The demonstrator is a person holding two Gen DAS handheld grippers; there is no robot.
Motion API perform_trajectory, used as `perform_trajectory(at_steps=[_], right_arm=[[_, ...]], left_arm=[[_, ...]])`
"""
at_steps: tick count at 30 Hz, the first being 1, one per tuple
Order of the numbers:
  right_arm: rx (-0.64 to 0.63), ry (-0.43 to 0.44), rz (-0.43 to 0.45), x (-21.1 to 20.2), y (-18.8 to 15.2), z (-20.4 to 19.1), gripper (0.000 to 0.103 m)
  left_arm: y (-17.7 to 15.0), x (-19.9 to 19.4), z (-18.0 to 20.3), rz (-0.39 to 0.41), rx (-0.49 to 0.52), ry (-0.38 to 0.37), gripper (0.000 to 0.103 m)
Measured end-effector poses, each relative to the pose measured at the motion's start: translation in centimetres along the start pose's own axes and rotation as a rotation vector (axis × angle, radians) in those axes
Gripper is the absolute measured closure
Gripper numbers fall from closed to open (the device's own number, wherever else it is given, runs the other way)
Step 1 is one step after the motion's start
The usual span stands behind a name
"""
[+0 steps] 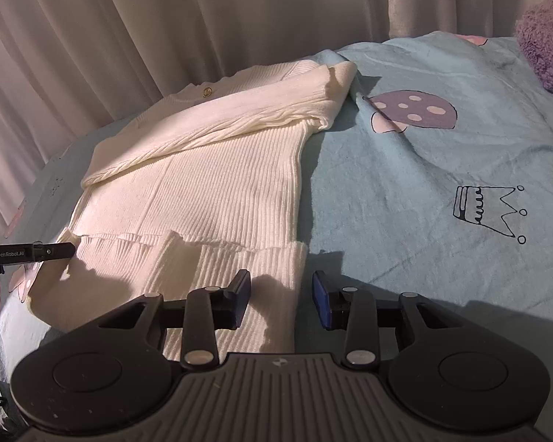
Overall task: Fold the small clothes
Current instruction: 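Lift the hem with both grippers and fold it toward the collar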
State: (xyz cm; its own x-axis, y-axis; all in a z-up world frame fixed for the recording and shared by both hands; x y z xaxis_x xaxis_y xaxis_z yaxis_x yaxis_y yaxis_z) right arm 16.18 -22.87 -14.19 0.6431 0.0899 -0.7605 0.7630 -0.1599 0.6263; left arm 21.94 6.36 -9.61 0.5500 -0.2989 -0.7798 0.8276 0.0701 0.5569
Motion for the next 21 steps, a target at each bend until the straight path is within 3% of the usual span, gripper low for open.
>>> perform_trajectory(at_steps=[2, 3, 4, 8, 14, 21], right_arm=[[-0.018, -0.018, 0.007, 0.0, 0.1, -0.2, 0.081], [-0.022, -0.033, 0.019, -0.2, 0.2, -0.2, 0.094], [-0.027, -0.045, 0.032, -0.3, 0.3, -0.3, 0.097], [-0.098, -0.103, 0.086, -1.5, 1.3, -1.1, 0.098], [-0.122, -0.087, 0.227, -3.7, 5.9, -2.6, 0.098], [-0.176, -0.106, 0.316, -0.5, 12.7, -3.4, 0.098]], left_arm=[[0.1, 0.0, 0.1, 0.000, 0.004, 0.003, 0.086], [0.1, -0.1, 0.1, 0.002, 0.008, 0.003, 0.088], [0.1, -0.1, 0.2, 0.005, 0.014, 0.004, 0.092], [0.7, -0.9, 0.4, 0.041, 0.012, 0.006, 0.095], [5.0, -4.2, 0.0, 0.175, -0.074, -0.045, 0.095], [10.9, -3.0, -1.2, 0.270, -0.096, 0.023, 0.095]])
Point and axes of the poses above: each gripper's, at about its wrist camera, not at the fingertips, and x roughly the way its jaws point, z to its right, y to its top, the point moved 7 cm from there along x, roughly the way its jaws point, and after that the axes turned 3 degrees about -x, right-handed, at the moved point
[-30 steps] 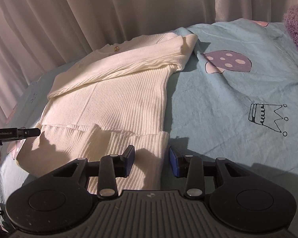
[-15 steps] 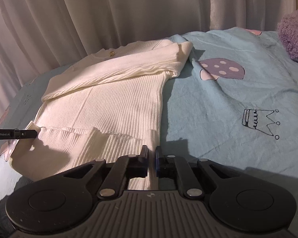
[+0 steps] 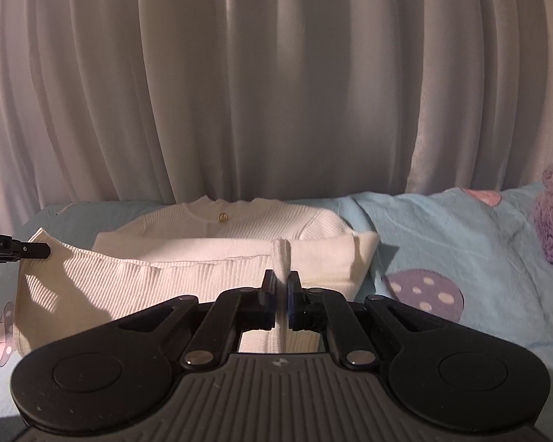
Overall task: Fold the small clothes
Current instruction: 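Lift the hem with both grippers and fold it toward the collar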
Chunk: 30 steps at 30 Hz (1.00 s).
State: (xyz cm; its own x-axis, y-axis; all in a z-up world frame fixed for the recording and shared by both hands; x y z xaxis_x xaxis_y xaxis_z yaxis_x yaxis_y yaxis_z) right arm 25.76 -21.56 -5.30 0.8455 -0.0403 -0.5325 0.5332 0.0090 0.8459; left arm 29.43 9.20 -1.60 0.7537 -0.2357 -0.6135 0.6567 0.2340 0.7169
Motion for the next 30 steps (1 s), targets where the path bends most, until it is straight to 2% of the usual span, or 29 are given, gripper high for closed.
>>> perform_trajectory(at_steps=[5, 9, 11, 12, 15, 16, 19, 24, 27, 30], right_arm=[[0.083, -0.007, -0.062, 7.2, 0.2, 1.8, 0.098], [0.138, 0.016, -0.179, 10.3, -2.1, 2.9, 0.096], [0.124, 0.046, -0.180, 10.1, -2.7, 2.9, 0.091], [0.114, 0.055, -0.174, 9.9, -2.8, 2.8, 0.089], [0.083, 0.057, -0.170, 10.0, -3.1, 2.4, 0.089], [0.068, 0.053, -0.172, 10.1, -3.1, 2.2, 0.093], [-0.007, 0.023, -0.156, 9.8, -2.7, 1.1, 0.098], [-0.067, -0.023, -0.009, 8.3, 2.5, 0.9, 0.098], [-0.086, -0.085, 0.044, 10.2, 6.0, 1.1, 0.098], [-0.089, -0.143, 0.064, 13.3, 8.7, 1.3, 0.098]], left_arm=[[0.6, 5.3, -0.5, -0.030, 0.002, 0.057, 0.095], [-1.3, 7.7, -0.5, -0.113, 0.042, 0.030, 0.093], [-2.2, 7.6, -0.7, -0.121, 0.066, 0.015, 0.080], [-2.5, 7.6, -0.8, -0.123, 0.064, 0.002, 0.077], [-2.9, 8.1, -1.2, -0.135, 0.051, 0.014, 0.081], [-2.9, 8.3, -1.2, -0.137, 0.054, 0.025, 0.092], [-2.5, 7.8, -0.9, -0.121, 0.065, 0.046, 0.095], [2.7, 5.2, 0.7, 0.015, 0.091, 0.015, 0.096], [6.7, 6.2, 1.7, 0.093, 0.119, 0.045, 0.095], [9.8, 8.7, 2.3, 0.125, 0.117, 0.076, 0.095]])
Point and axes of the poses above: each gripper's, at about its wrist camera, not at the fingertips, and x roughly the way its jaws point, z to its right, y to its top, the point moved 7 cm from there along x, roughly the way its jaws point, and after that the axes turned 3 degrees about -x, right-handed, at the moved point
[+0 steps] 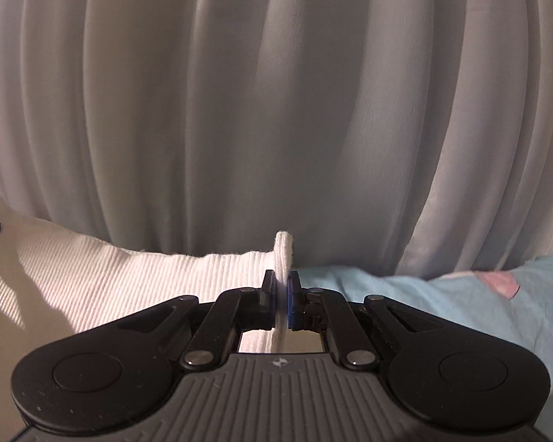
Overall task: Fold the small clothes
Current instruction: 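Lift the hem with both grippers and fold it toward the collar, then lower the hem onto the folded body and open both grippers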
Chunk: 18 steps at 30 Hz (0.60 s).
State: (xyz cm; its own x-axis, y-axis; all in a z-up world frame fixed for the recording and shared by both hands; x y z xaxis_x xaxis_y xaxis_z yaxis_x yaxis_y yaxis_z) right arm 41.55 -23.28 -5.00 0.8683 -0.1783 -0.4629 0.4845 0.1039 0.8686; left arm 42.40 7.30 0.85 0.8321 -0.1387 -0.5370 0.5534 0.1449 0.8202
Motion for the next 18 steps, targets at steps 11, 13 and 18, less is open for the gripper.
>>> perform_trajectory(at_steps=[11, 13, 18], right_arm=[[-0.021, -0.096, -0.073, 8.3, -0.7, -0.9, 0.099], [-0.035, -0.100, -0.085, 8.9, -1.0, -1.1, 0.099], [0.002, -0.133, -0.058, 9.5, 0.2, -0.1, 0.099]], left_arm=[[-1.3, 9.4, -1.4, -0.067, -0.038, 0.122, 0.095], [-1.9, 9.8, -2.1, -0.079, -0.055, 0.131, 0.096], [-1.0, 9.7, -2.5, -0.045, -0.073, 0.138, 0.096]])
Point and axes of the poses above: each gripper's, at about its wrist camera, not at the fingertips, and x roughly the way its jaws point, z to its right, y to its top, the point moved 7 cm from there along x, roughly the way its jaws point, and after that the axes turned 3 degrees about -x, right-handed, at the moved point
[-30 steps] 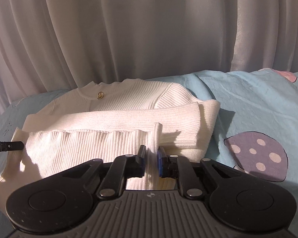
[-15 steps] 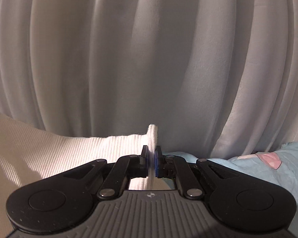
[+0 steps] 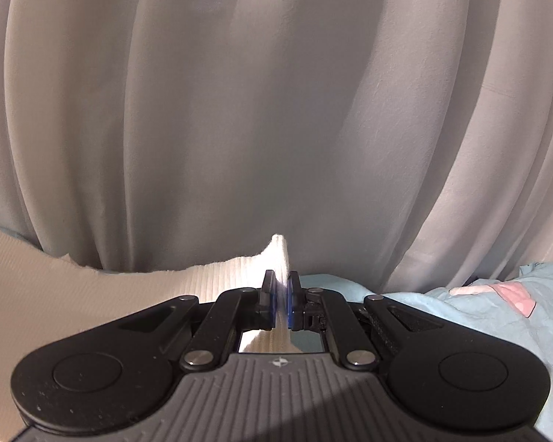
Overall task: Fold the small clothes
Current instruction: 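Lower the hem onto the folded body and open both grippers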
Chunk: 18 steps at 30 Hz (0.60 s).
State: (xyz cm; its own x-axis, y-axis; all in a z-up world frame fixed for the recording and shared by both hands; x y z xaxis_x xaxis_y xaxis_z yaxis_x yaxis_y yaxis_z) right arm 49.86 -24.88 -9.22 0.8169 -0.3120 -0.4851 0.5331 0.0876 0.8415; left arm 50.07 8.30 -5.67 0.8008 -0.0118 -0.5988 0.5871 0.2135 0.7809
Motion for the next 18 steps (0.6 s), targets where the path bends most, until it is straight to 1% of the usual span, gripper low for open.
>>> perform_trajectory(at_steps=[1, 3, 6, 7, 9, 10, 11, 12, 14, 15, 16, 17, 18], right_arm=[[0.012, -0.001, -0.001, 0.3, 0.1, 0.1, 0.099], [0.026, 0.001, -0.032, 1.3, -0.3, 0.2, 0.099], [0.052, 0.037, -0.078, 2.6, -1.7, 0.2, 0.097], [0.067, 0.040, -0.082, 2.6, -2.0, 0.4, 0.097], [0.105, 0.019, -0.046, 1.8, -2.1, 1.3, 0.097], [0.129, 0.013, -0.034, 1.4, -2.0, 1.5, 0.092], [0.183, 0.037, -0.021, 1.1, -1.9, 1.5, 0.090], [0.243, 0.101, -0.011, 0.6, -1.8, 0.9, 0.089], [0.349, 0.306, -0.019, 0.0, -2.1, -1.8, 0.089], [0.374, 0.408, -0.026, -0.2, -2.4, -3.7, 0.087], [0.374, 0.474, -0.039, -0.3, -2.7, -5.2, 0.085], [0.340, 0.523, -0.058, -0.2, -3.3, -7.2, 0.084], [0.297, 0.519, -0.059, -0.1, -3.8, -8.3, 0.084]], left_arm=[[0.2, 0.1, 0.0, 0.008, 0.003, 0.005, 0.096], [0.1, 0.9, 0.3, 0.006, 0.024, 0.024, 0.095], [-1.2, 2.7, 0.0, -0.039, 0.037, 0.085, 0.093], [-1.6, 2.3, -0.1, -0.045, 0.033, 0.114, 0.092], [-1.9, 1.3, -0.8, -0.016, 0.009, 0.145, 0.091], [-2.0, 0.5, -0.9, 0.009, -0.005, 0.143, 0.086], [-2.0, -0.2, -0.8, 0.029, -0.022, 0.127, 0.080], [-2.0, -0.7, -0.3, 0.043, -0.046, 0.086, 0.076], [-2.4, -1.2, 1.4, 0.048, -0.076, -0.014, 0.058], [-2.8, -1.1, 2.5, 0.049, -0.069, -0.055, 0.054], [-3.2, -0.6, 3.4, 0.046, -0.047, -0.072, 0.049], [-3.8, 0.0, 3.9, 0.034, -0.030, -0.074, 0.049], [-4.5, 0.7, 4.1, 0.016, -0.024, -0.062, 0.048]])
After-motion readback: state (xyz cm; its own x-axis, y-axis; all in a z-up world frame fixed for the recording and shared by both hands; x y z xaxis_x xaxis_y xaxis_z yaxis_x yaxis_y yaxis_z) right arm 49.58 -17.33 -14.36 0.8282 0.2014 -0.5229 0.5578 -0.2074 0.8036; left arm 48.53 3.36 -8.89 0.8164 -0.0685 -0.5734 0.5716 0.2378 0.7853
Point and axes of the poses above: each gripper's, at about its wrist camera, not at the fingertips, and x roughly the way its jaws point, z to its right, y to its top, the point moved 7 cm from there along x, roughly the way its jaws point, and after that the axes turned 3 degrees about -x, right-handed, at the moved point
